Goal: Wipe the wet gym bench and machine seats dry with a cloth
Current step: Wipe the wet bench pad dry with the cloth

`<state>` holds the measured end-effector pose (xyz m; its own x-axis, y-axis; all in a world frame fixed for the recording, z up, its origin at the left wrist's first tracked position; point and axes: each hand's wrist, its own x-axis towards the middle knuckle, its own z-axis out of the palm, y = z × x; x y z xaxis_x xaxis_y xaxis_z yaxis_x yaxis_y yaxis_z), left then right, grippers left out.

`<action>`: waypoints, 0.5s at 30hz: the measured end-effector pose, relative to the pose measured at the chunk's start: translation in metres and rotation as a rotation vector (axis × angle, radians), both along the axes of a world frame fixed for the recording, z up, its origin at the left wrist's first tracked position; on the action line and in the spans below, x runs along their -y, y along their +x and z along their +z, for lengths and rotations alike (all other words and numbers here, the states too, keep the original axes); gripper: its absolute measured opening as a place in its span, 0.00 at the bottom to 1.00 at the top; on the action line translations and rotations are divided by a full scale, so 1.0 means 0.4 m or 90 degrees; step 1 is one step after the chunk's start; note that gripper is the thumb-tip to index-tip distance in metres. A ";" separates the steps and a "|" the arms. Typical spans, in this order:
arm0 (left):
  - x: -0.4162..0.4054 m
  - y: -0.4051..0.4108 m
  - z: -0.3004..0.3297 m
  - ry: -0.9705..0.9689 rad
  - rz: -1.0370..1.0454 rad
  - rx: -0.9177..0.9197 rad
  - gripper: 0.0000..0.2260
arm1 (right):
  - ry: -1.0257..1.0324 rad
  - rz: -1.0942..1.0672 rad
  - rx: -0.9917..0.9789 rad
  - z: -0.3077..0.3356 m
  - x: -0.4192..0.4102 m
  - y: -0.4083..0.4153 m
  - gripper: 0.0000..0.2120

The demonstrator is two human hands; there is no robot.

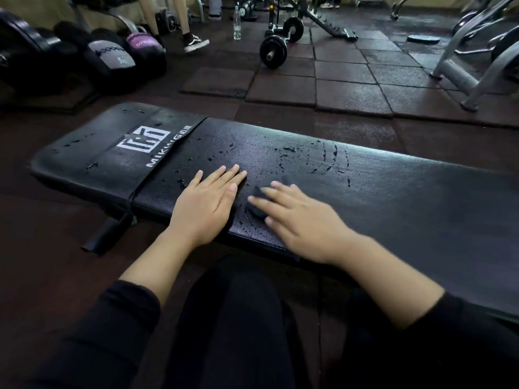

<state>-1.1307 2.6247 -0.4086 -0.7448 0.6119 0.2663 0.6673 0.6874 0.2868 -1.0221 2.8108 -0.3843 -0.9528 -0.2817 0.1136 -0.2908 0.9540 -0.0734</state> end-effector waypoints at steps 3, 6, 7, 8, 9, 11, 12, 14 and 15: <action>0.000 -0.001 0.000 0.001 -0.001 0.000 0.30 | 0.030 0.091 -0.042 -0.011 0.023 0.068 0.22; 0.000 0.000 0.001 0.006 0.002 0.002 0.29 | 0.059 0.177 -0.002 -0.005 -0.058 0.147 0.21; 0.000 0.000 0.001 0.008 0.003 0.005 0.29 | 0.052 0.185 0.017 0.003 -0.091 0.164 0.21; 0.000 0.000 0.001 0.008 0.004 0.007 0.29 | 0.038 0.175 0.036 0.012 -0.124 0.172 0.21; 0.000 0.000 0.001 0.009 0.005 0.009 0.29 | 0.019 0.150 0.053 0.019 -0.156 0.172 0.21; 0.000 0.001 0.001 0.009 0.007 0.009 0.29 | -0.013 0.087 0.072 0.030 -0.201 0.143 0.22; 0.000 0.002 0.001 0.008 0.007 0.009 0.29 | -0.027 0.053 0.079 0.034 -0.213 0.118 0.22; 0.000 0.001 0.000 0.003 0.008 0.008 0.29 | -0.047 -0.001 0.073 0.033 -0.206 0.059 0.24; 0.000 0.000 0.000 0.000 0.008 0.007 0.29 | -0.048 -0.014 0.065 0.031 -0.183 0.030 0.24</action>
<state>-1.1307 2.6247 -0.4087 -0.7555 0.6021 0.2581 0.6551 0.6956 0.2948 -1.0100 2.8839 -0.3719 -0.9665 -0.2542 0.0352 -0.2564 0.9508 -0.1737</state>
